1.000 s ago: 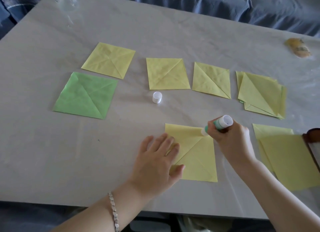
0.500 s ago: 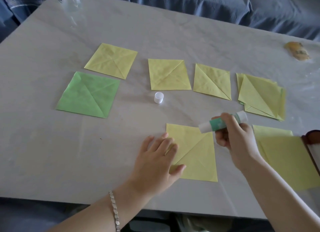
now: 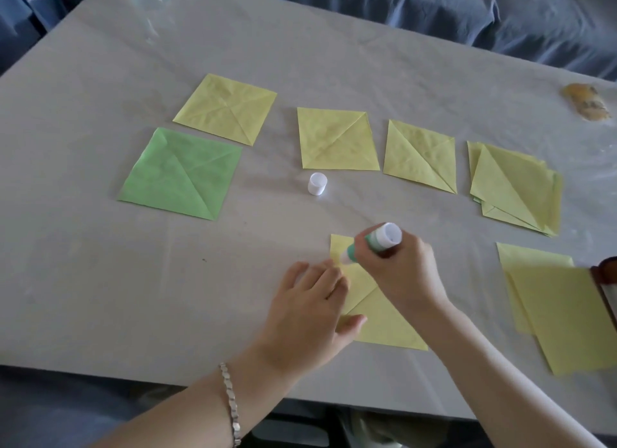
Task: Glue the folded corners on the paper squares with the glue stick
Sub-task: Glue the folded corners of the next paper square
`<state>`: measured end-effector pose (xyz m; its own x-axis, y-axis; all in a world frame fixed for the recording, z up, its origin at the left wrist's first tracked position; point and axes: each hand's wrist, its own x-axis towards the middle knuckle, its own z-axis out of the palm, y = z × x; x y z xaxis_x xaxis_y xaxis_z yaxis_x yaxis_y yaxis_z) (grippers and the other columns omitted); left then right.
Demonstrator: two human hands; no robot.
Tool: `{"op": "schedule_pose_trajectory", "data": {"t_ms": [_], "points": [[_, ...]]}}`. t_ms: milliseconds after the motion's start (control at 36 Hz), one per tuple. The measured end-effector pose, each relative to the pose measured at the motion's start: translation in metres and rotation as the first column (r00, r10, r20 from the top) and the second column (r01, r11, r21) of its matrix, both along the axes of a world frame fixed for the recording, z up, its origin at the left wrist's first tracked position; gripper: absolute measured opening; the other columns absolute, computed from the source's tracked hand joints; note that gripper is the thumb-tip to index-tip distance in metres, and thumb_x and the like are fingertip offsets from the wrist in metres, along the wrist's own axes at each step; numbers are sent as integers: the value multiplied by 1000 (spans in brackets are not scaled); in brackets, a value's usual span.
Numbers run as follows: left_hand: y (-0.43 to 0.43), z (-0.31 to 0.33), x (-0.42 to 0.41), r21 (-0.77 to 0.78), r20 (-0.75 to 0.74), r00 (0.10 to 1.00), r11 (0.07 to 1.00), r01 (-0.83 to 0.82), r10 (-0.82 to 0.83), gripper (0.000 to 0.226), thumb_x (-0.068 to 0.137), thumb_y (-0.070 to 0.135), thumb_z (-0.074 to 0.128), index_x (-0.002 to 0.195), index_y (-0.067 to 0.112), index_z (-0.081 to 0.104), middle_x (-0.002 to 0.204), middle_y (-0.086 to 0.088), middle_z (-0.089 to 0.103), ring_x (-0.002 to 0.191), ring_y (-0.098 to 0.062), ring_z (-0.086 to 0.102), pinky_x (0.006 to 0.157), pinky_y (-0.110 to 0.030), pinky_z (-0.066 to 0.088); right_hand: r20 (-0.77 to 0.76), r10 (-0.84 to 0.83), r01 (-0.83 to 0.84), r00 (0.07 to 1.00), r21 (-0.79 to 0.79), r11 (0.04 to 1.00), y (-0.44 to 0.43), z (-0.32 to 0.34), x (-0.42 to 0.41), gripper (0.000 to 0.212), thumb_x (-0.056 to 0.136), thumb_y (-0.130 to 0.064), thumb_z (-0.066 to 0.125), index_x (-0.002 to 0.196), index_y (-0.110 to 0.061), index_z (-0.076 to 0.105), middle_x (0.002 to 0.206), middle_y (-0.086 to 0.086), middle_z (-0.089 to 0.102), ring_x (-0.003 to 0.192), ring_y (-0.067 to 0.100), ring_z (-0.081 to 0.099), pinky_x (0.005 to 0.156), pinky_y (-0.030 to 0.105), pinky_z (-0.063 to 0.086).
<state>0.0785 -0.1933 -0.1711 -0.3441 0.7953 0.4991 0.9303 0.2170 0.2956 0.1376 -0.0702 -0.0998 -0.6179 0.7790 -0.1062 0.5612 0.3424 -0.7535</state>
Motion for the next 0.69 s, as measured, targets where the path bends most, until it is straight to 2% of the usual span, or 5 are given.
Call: {"op": "schedule_pose_trajectory", "data": {"t_ms": [83, 167, 278, 556, 694], "points": [[1, 0, 0, 12, 3, 1000, 1000, 0, 0, 41, 75, 46, 59, 85, 7, 71, 90, -3, 67, 91, -20, 61, 85, -33, 41, 64, 41, -47, 997, 96, 994, -5, -3, -7, 26, 75, -34, 62, 74, -7, 61, 54, 1, 51, 48, 12, 35, 50, 31, 39], [1, 0, 0, 7, -1, 1000, 1000, -5, 5, 42, 75, 46, 58, 85, 8, 71, 90, -3, 67, 90, -20, 62, 85, -34, 42, 93, 35, -47, 995, 124, 991, -4, -3, -9, 27, 76, -34, 63, 74, -7, 59, 52, -3, 46, 49, 15, 36, 50, 30, 38], [1, 0, 1, 2, -14, 1000, 1000, -21, 21, 41, 74, 46, 58, 84, 9, 71, 89, -2, 67, 92, -18, 57, 85, -34, 42, 91, 37, -47, 995, 111, 993, -3, -3, -5, 25, 76, -31, 64, 76, -6, 61, 62, 11, 58, 52, 18, 38, 51, 34, 42], [1, 2, 0, -33, -50, 999, 999, -20, 19, 40, 73, 46, 60, 83, 9, 72, 85, -1, 66, 91, -19, 62, 82, -36, 45, 110, -61, 39, 992, 186, 982, 16, 0, 26, 21, 75, -31, 64, 73, -10, 62, 63, 11, 61, 62, 33, 53, 55, 36, 47], [0, 3, 0, -52, -48, 999, 999, -15, 12, 43, 77, 47, 56, 86, 9, 73, 87, -2, 67, 94, -19, 59, 85, -36, 41, 100, -118, 102, 988, 149, 984, 24, 1, 43, 16, 75, -28, 65, 71, -13, 63, 61, 10, 59, 56, 25, 47, 54, 35, 45]]}}
